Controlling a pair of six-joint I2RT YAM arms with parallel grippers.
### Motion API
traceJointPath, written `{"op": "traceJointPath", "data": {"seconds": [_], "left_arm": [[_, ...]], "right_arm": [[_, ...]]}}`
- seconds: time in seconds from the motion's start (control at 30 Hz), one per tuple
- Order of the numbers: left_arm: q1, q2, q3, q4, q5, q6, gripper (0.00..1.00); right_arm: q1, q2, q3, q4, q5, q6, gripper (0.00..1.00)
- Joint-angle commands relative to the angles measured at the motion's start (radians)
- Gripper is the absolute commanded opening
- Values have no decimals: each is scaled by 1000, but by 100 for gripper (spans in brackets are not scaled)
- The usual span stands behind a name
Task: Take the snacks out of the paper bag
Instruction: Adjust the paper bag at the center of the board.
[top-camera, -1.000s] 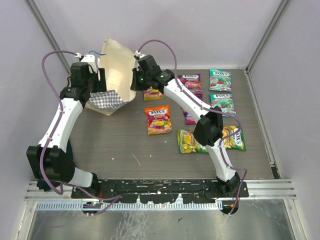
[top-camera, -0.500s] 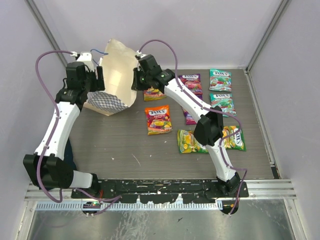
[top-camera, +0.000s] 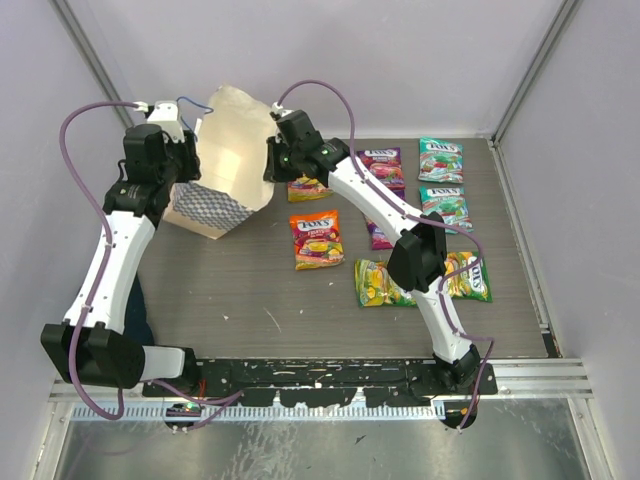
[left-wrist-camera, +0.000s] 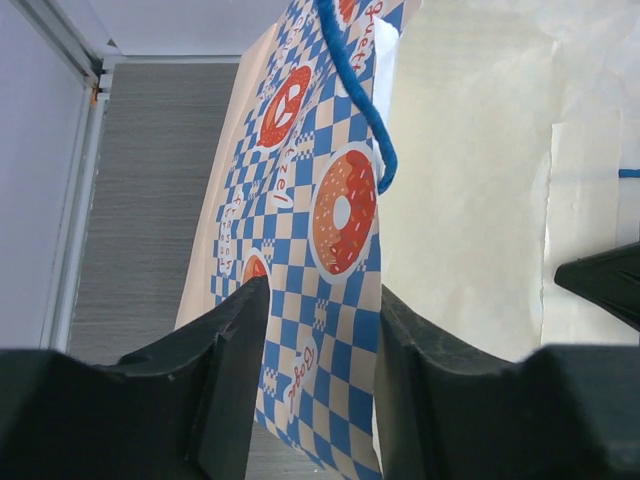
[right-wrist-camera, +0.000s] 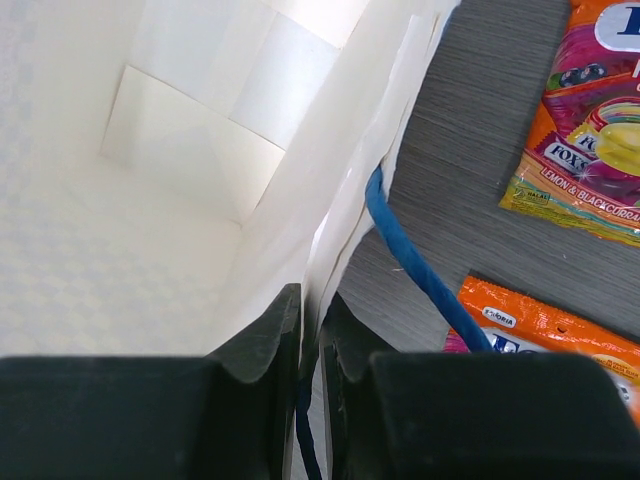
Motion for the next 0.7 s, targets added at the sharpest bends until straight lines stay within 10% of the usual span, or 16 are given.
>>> {"op": "traceJointPath", "data": {"seconds": [0.0,0.13,0.27,0.5,0.67], "left_arm": [[5,-33,23,46,26,-16,43],[5,-33,21,52,47,-19,40],[5,-63,12,71,69,-23,10],[6,-7,16,75,46,-29,0],[6,37,58,52,0,-26,0]], "right_arm": [[-1,-41,26,22,15,-19,19],[-1,-40,33,14,26,-21,23],[-1,-37,61,-3,26,-24,47],[1,-136,23,118,-163,-22,99],[-1,-256,-11,173,-147,17,100]]}}
